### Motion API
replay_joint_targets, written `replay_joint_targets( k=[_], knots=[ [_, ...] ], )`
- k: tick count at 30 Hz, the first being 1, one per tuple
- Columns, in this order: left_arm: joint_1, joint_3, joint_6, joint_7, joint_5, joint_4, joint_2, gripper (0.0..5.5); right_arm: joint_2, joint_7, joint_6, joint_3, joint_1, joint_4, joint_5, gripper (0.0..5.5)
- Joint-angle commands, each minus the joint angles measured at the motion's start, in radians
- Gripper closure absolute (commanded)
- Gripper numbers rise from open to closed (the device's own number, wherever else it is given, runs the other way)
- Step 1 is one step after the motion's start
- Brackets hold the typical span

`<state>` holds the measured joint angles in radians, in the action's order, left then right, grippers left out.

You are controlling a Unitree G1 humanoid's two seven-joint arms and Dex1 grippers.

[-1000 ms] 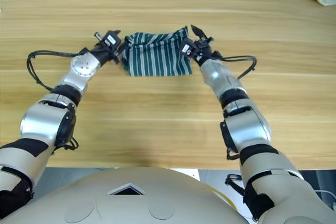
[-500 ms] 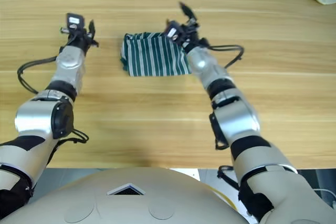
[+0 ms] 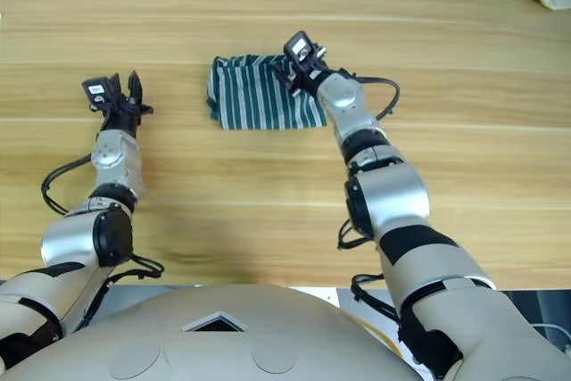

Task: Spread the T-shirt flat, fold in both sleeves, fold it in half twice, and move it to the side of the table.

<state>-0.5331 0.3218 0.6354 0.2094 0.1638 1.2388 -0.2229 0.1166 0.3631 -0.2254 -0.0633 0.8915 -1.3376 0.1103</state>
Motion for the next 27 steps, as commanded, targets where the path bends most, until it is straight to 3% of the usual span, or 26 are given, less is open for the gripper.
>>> replay_joint_targets(
  k=[1, 5, 11, 17, 24, 27],
  knots=[
    [0.02, 0.008, 0.014, 0.022, 0.023, -0.018, 0.04, 3.57, -0.019, -0.041, 0.099, -0.023, 0.0, -0.026, 0.055, 2.18],
    [0.028, 0.01, 0.012, 0.025, 0.033, -0.018, 0.067, 3.57, -0.013, -0.129, 0.152, -0.031, -0.026, -0.034, 0.101, 2.18],
    [0.034, 0.03, 0.003, 0.025, 0.056, -0.009, 0.091, 3.57, 0.107, -0.383, 0.276, 0.23, -0.021, -0.04, -0.072, 2.18],
    [0.074, 0.063, 0.015, 0.035, 0.086, -0.022, 0.116, 3.57, 0.351, -0.622, 0.313, 0.499, -0.151, -0.037, -0.23, 2.18],
    [0.161, 0.097, 0.062, 0.044, 0.132, -0.093, 0.149, 3.57, 0.468, -0.763, 0.283, 0.693, -0.338, -0.029, -0.347, 2.18],
    [0.211, 0.115, 0.073, 0.044, 0.159, -0.128, 0.165, 3.57, 0.469, -0.784, 0.28, 0.718, -0.371, -0.026, -0.355, 2.18]
  ],
)
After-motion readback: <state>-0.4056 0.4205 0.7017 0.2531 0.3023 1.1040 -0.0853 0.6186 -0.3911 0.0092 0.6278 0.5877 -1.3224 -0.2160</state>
